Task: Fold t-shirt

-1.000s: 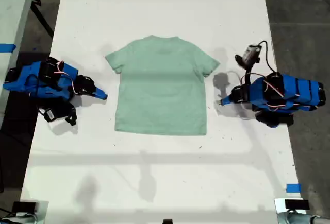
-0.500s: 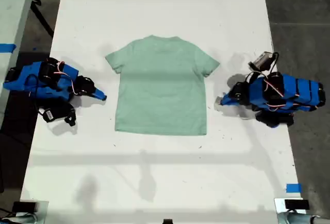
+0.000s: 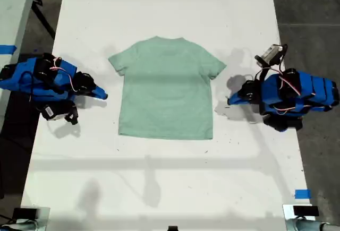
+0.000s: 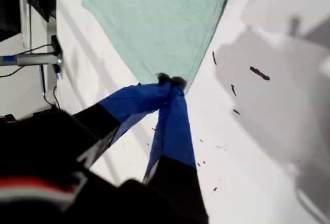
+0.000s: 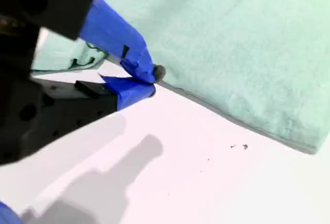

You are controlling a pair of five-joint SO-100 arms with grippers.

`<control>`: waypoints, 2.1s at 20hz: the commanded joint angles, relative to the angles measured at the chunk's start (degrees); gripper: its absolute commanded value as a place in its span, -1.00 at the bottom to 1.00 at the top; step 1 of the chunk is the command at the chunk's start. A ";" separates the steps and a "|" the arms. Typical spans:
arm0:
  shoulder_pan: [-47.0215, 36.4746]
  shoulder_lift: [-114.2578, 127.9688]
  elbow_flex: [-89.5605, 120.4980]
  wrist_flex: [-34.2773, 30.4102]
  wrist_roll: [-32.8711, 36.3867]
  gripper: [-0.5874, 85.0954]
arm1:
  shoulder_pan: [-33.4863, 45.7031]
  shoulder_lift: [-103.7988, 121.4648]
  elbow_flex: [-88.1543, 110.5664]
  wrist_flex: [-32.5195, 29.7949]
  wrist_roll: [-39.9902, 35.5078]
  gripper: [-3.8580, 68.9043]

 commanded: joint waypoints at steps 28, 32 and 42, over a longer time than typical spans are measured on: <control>-34.10 -57.57 -60.47 13.97 25.58 -0.94 | 39.99 -62.40 -70.93 19.42 -57.48 0.05; -34.19 -57.92 -60.21 13.97 25.75 -0.94 | 42.80 -61.70 -66.45 16.44 -61.61 0.06; -34.45 -58.36 -58.10 13.27 26.19 -0.94 | 46.23 -66.09 -40.25 -8.79 -65.92 0.03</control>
